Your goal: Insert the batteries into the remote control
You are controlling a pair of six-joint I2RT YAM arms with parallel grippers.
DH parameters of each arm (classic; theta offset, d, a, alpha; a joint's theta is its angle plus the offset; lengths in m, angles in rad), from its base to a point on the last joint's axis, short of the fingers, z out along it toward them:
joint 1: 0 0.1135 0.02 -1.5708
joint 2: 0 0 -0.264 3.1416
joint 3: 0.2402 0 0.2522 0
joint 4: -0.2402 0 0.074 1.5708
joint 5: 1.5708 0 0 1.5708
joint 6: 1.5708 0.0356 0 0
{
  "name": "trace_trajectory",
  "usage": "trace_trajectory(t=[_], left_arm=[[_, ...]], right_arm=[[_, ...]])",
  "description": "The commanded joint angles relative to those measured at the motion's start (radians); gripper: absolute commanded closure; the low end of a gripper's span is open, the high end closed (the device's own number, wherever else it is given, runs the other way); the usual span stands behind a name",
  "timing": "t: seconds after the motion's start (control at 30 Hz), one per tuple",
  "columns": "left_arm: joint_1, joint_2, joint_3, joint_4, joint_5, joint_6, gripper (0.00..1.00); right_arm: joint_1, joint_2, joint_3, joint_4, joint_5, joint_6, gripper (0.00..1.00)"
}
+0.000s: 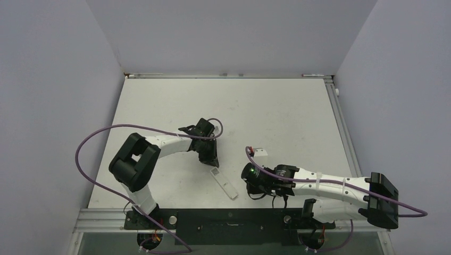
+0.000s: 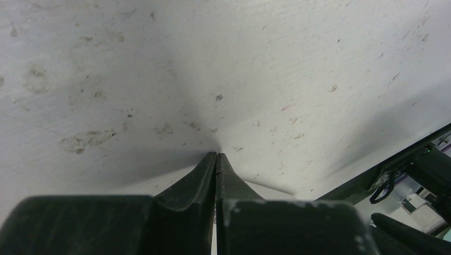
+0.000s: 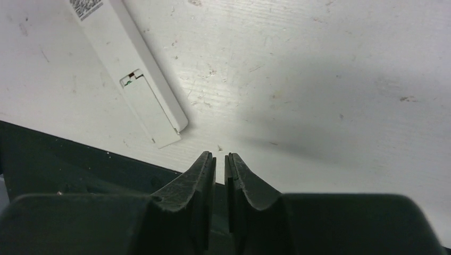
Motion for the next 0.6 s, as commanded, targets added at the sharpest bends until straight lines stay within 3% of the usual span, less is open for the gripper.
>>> trace_trajectory(t=[0.0, 0.57], left_arm=[[-0.001, -0.023, -0.097, -0.076, -0.083, -0.006, 1.00], [0.005, -0.204, -0.301, -0.063, -0.107, -0.067, 1.00]], right_arm=[[-0.029, 0.001, 0.038, -0.016, 0.014, -0.005, 0.84], [-0.084, 0.035, 0.052, -0.003, -0.003, 0.001, 0.63]])
